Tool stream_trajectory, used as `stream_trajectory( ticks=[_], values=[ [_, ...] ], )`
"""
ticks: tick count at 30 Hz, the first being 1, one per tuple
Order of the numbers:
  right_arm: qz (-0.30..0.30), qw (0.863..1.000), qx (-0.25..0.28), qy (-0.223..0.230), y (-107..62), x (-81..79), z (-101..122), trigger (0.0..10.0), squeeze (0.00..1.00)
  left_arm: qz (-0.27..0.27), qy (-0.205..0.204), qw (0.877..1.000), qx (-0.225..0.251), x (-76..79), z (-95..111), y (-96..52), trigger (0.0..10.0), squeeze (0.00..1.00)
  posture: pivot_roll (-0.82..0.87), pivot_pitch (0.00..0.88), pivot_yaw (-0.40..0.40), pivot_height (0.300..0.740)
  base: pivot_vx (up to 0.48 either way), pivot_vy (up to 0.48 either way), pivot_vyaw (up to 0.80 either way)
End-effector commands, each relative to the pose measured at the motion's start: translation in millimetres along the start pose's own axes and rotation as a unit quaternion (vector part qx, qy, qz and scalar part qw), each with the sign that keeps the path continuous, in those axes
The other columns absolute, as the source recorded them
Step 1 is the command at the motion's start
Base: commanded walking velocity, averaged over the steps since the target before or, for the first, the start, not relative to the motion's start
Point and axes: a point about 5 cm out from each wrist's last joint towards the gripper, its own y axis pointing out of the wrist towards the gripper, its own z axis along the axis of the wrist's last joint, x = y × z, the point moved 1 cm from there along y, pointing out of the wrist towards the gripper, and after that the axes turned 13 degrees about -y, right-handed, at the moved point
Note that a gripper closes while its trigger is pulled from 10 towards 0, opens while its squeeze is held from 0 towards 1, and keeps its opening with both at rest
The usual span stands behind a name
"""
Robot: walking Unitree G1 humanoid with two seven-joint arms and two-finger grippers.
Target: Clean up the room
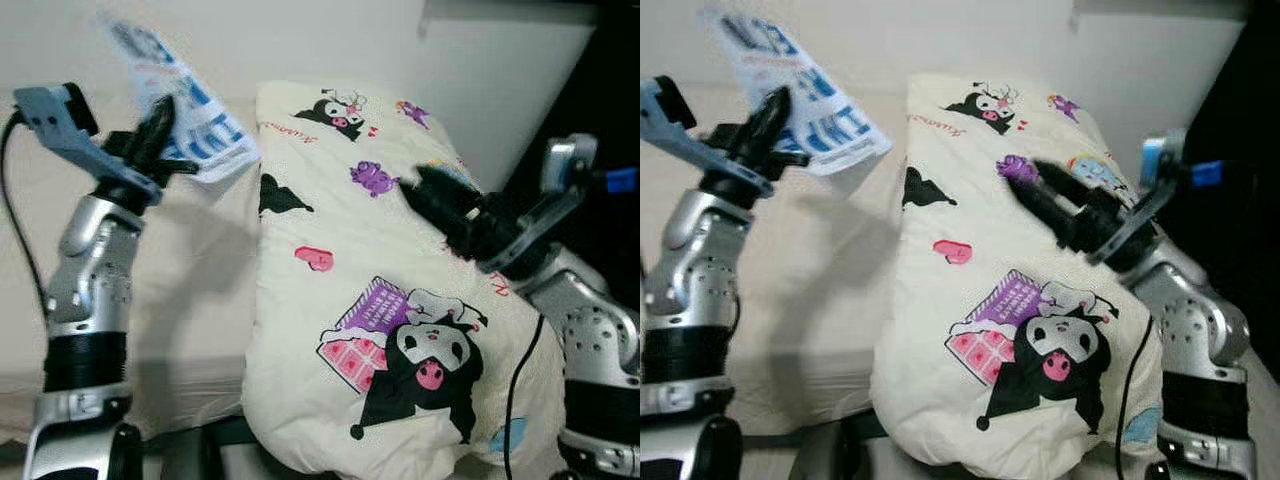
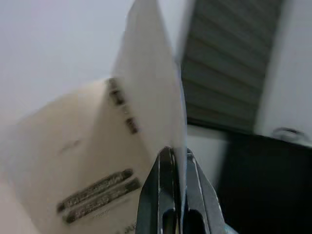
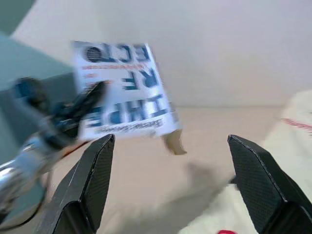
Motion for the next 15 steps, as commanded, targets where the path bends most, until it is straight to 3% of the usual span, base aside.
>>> stream_trajectory(
  ticks=[1, 15],
  values=[
    [-0.026, 1.000, 0.011, -0.003, 0.9, 5.2, 3.9, 10.0, 0.00, -0.085, -0.027, 0.996, 0.004, 27.3, 0.7, 2.5, 10.0, 0.00, 0.01, 0.012, -0.051, 0.492, 0.000, 0.000, 0.00],
    [-0.059, 0.998, 0.011, 0.012, 7.7, 8.0, 4.9, 10.0, 0.00, -0.193, -0.073, 0.978, -0.042, 66.4, -15.4, -6.8, 10.0, 0.00, 0.00, 0.020, -0.056, 0.492, 0.000, 0.000, 0.00]
  ],
)
